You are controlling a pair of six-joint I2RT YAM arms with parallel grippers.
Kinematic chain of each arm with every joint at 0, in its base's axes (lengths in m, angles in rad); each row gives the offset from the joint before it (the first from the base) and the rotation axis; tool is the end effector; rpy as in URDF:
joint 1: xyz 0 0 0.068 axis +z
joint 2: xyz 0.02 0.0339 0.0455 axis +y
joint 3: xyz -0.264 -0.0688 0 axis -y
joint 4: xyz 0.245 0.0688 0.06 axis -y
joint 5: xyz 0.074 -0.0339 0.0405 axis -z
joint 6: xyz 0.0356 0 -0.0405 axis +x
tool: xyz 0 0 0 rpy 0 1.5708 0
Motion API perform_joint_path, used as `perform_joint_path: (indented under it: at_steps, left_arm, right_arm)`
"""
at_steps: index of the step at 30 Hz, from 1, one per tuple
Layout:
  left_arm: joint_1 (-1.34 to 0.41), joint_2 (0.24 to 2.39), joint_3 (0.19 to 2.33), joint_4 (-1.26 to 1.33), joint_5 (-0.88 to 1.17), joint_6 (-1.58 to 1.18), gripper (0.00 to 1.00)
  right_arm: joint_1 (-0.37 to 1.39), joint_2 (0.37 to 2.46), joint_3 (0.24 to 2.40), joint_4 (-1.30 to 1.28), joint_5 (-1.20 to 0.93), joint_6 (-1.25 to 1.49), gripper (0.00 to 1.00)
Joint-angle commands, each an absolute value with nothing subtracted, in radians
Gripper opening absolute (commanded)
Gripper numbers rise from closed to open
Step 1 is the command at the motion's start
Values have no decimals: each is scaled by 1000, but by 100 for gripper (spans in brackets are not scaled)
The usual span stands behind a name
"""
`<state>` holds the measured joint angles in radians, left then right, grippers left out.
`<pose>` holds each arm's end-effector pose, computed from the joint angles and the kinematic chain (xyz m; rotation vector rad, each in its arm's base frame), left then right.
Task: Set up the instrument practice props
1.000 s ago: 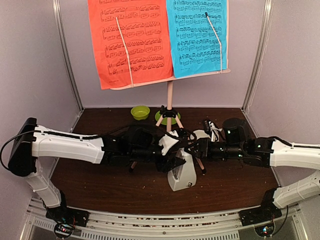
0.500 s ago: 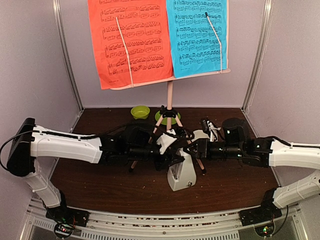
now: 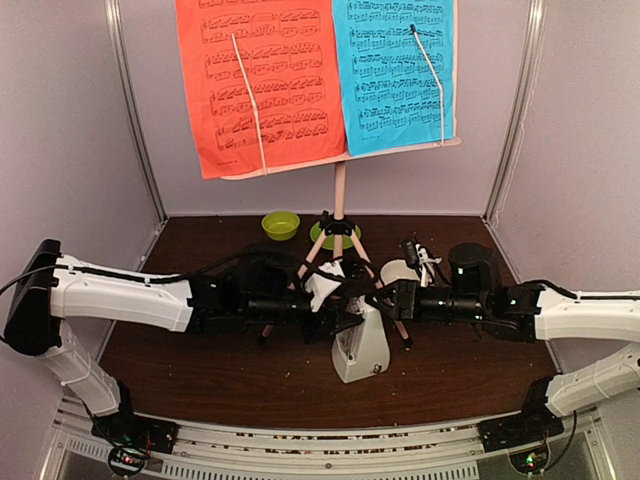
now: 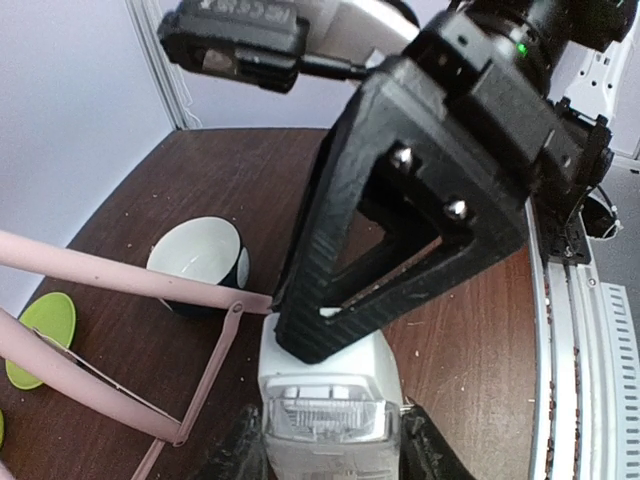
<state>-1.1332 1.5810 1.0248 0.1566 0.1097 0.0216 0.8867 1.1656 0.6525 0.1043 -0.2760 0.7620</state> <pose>0.1504 -0.3306 0.2565 1.1887 1.6871 -0.8179 0.1556 0.2062 0.2451 -0.3396 2.1978 1.2764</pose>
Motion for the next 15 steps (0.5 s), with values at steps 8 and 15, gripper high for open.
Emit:
perform_joint_path:
  at_steps: [8, 15]
  left_arm:
    - [-1135, 1442, 985, 215, 127, 35, 5]
    - [-1126, 1299, 902, 110, 53, -65, 5]
  right_arm:
    - [878, 1246, 597, -212, -256, 716, 38]
    - [879, 1247, 679, -229, -283, 684, 46]
